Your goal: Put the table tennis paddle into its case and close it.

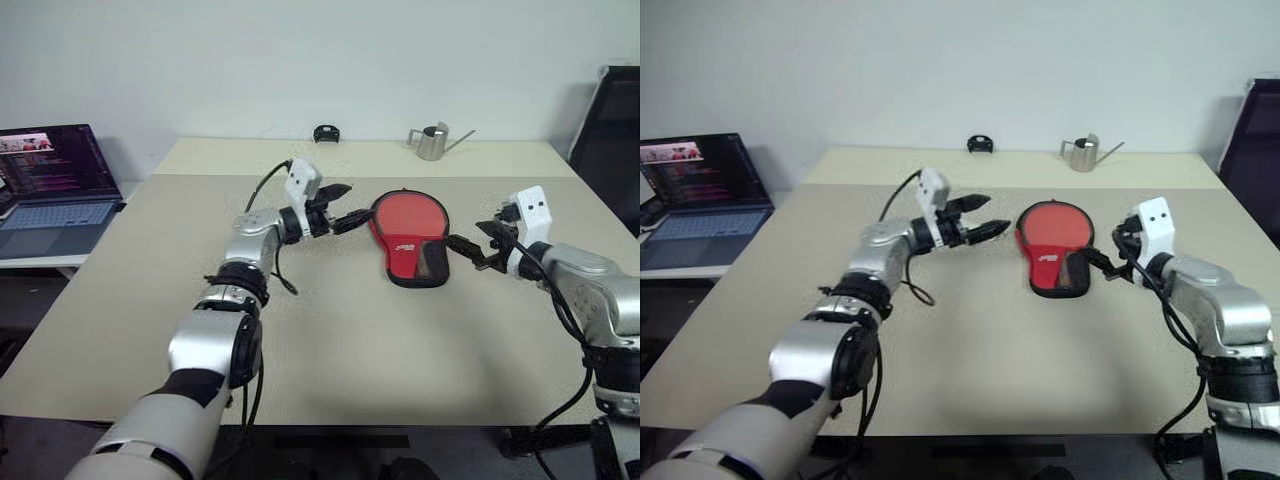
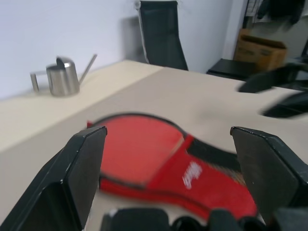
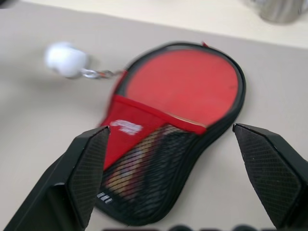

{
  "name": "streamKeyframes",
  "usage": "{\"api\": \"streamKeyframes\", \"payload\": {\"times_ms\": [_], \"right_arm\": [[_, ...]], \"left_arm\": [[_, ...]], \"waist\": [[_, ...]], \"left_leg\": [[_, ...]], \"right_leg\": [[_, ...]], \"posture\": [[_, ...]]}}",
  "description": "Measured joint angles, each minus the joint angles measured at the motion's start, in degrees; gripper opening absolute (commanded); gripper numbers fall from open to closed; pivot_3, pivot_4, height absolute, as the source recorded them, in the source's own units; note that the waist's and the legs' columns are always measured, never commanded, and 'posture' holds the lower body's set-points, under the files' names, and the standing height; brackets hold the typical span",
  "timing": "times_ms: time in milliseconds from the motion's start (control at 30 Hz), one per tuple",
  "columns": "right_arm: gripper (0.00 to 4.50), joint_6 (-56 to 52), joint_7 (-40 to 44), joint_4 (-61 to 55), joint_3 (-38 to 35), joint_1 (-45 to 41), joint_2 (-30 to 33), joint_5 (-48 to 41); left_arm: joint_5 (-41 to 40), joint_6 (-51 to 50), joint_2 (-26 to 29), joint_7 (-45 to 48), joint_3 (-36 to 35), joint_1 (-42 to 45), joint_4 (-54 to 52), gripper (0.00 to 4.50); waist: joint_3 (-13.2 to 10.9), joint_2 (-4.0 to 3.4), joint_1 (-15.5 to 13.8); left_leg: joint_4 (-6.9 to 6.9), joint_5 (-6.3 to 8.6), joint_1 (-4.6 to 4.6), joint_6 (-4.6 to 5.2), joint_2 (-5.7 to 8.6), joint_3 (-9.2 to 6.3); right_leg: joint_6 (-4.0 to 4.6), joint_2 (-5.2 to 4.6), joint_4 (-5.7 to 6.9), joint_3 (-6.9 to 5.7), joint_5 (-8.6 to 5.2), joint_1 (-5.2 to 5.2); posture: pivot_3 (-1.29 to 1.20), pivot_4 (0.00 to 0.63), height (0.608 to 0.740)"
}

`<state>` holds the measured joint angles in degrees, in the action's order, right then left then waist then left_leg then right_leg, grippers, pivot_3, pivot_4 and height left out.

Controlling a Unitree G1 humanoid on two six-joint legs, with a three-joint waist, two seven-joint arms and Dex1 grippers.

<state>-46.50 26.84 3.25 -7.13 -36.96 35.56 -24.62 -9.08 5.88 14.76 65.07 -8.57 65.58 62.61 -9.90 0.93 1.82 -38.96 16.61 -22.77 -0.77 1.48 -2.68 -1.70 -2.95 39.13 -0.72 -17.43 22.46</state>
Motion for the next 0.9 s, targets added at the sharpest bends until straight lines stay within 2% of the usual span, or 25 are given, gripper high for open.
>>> {"api": "streamKeyframes", "payload": {"times_ms": [167, 367, 433, 700, 900], "right_arm": [[4.48, 7.66, -0.72, 14.71, 2.93, -5.94, -2.41, 6.52], [4.48, 17.82, -0.31, 30.56, 6.37, -11.06, -6.19, 12.92], [4.48, 20.02, 0.56, 34.21, 6.88, -11.92, -7.19, 14.44], [4.48, 27.11, 1.55, 45.51, 7.95, -15.94, -9.49, 18.87], [4.48, 28.45, 2.33, 50.71, 8.37, -18.90, -10.58, 20.68]], "left_arm": [[-2.69, -5.67, 3.00, 1.75, 0.14, -4.99, -12.76, 4.50], [-7.39, -15.62, 3.73, 2.70, 2.52, -12.00, -32.11, 4.50], [-8.37, -17.81, 3.96, 2.49, 3.24, -12.45, -35.45, 4.50], [-8.97, -19.57, 5.03, 1.35, 3.91, -12.45, -37.89, 4.50], [-8.95, -18.90, 6.76, 1.34, 3.91, -12.13, -36.44, 4.50]], "waist": [[0.00, 0.00, -0.19], [0.01, -0.01, 0.20], [0.01, -0.01, 0.20], [0.02, -0.03, 0.25], [0.02, -0.03, 0.83]], "left_leg": [[-0.01, 0.00, -0.10, 0.00, 0.01, -0.04], [-0.01, -0.01, -0.06, -0.02, -0.03, 0.00], [-0.03, -0.02, -0.05, -0.04, -0.04, 0.00], [-0.04, -0.04, 0.01, -0.07, -0.04, 0.04], [-0.04, -0.06, 0.09, -0.10, -0.04, 0.08]], "right_leg": [[0.00, -0.03, -0.04, -0.01, 0.00, 0.05], [0.00, -0.03, 0.02, 0.03, 0.00, 0.05], [0.00, -0.03, 0.06, 0.03, 0.00, 0.05], [0.00, -0.03, 0.14, 0.07, 0.00, 0.05], [0.00, -0.03, 0.27, 0.11, 0.00, 0.05]], "posture": [[0.00, 0.150, 0.740], [0.00, 0.150, 0.740], [0.00, 0.150, 0.740], [0.00, 0.150, 0.740], [0.00, 0.150, 0.740]]}}
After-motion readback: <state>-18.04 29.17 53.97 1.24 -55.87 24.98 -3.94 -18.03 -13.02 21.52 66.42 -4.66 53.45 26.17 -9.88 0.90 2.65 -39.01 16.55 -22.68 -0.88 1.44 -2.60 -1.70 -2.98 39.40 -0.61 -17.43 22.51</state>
